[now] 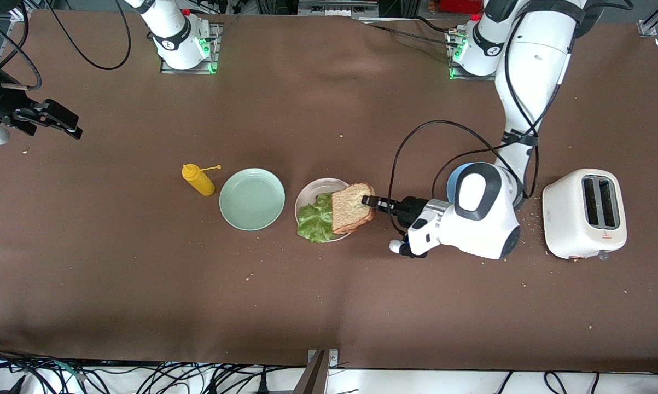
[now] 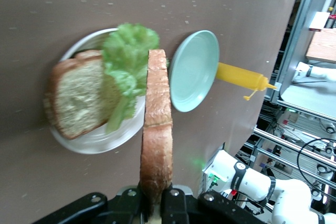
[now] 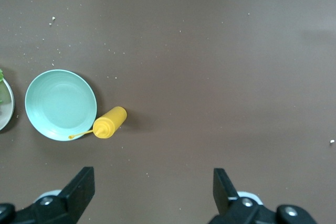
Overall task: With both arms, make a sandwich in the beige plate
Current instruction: 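Lay the toast on the lettuce on the beige plate and open the left gripper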
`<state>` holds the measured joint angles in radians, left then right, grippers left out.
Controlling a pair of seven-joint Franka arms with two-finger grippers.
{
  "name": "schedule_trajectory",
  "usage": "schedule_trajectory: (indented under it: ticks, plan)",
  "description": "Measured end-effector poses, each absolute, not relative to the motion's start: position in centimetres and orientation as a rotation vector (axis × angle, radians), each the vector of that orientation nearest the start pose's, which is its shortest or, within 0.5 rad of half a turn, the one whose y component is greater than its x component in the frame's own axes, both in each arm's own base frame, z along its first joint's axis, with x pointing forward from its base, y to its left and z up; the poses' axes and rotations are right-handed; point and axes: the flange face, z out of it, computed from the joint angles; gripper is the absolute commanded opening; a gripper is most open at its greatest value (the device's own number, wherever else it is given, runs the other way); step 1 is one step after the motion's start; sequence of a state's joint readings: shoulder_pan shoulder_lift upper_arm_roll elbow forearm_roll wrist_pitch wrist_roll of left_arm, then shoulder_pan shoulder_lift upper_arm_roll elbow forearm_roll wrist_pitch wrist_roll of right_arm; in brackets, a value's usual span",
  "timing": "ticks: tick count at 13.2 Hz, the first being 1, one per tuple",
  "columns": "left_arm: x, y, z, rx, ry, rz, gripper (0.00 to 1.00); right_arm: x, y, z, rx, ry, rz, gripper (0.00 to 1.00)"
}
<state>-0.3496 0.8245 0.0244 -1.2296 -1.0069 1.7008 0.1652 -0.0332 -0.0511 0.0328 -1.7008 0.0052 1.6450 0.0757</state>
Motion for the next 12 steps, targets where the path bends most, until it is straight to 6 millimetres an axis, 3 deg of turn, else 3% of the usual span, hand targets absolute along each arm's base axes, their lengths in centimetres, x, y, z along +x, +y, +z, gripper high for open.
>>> schedule_trajectory:
  ticks: [2, 7, 11, 12]
  plan:
    - [66.6, -31.9, 28.5, 2.139, -0.201, -0.453, 0.00, 54.2, 0.1, 59.8, -3.136, 0.121, 0.013, 1.00]
    - [66.0, -32.8, 24.7, 2.128, -0.230, -0.463, 0.00, 54.5, -0.3, 59.4, -3.136, 0.125, 0.017, 1.00]
    - [65.1, -35.9, 22.6, 2.139, -0.208, -0.432, 0.00, 54.8, -0.5, 60.4, -3.134, 0.132, -0.021, 1.00]
    - [64.7, -36.6, 22.1, 2.145, -0.210, -0.433, 0.16, 55.0, -0.5, 60.9, -3.134, 0.132, -0.037, 1.00]
